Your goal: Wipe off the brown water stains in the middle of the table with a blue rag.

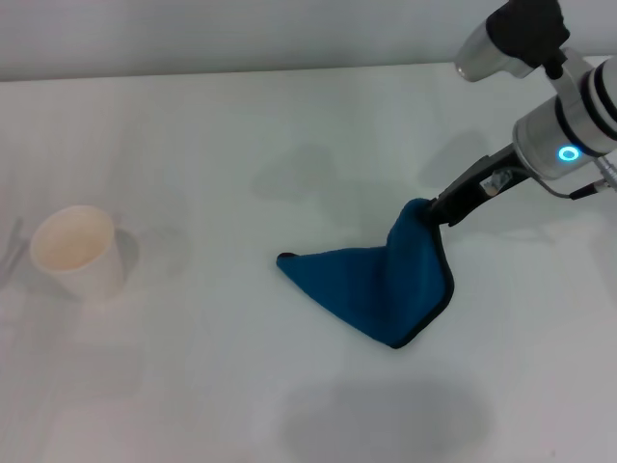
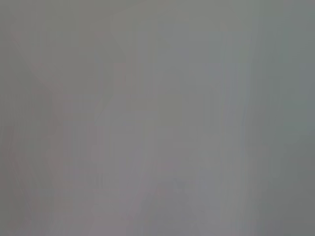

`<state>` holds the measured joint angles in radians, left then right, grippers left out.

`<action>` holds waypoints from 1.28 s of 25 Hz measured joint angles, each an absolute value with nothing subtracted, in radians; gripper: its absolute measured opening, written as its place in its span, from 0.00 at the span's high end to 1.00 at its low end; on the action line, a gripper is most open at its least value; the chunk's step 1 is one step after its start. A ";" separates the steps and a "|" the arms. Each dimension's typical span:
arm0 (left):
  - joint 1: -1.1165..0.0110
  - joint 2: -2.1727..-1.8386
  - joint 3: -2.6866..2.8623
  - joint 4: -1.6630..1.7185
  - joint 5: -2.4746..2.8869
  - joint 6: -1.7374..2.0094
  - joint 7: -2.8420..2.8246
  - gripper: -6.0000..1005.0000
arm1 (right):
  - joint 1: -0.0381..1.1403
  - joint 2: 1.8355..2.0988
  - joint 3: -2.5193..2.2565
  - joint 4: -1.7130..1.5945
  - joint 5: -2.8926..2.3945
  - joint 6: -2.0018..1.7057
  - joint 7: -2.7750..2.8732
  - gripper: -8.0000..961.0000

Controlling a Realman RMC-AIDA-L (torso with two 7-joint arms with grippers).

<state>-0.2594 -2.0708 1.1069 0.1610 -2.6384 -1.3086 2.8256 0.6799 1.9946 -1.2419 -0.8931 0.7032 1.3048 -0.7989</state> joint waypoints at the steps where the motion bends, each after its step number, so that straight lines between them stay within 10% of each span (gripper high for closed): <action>1: -0.260 -2.071 1.106 0.161 -2.638 -1.307 2.826 0.13 | 0.680 1.993 -1.237 -0.893 0.703 1.305 -0.799 0.91; 20: -0.272 -2.071 1.106 0.164 -2.638 -1.283 2.826 0.13 | 0.666 2.008 -1.221 -0.942 0.738 1.368 -0.826 0.55; 32: -0.274 -2.071 1.108 0.164 -2.638 -1.283 2.826 0.13 | 0.562 2.003 -1.061 -1.103 0.722 1.352 -0.847 0.55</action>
<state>-0.2744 -2.0708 1.1083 0.1641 -2.6384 -1.2832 2.8256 0.5622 2.0033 -1.0605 -1.1030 0.7219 1.3521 -0.8473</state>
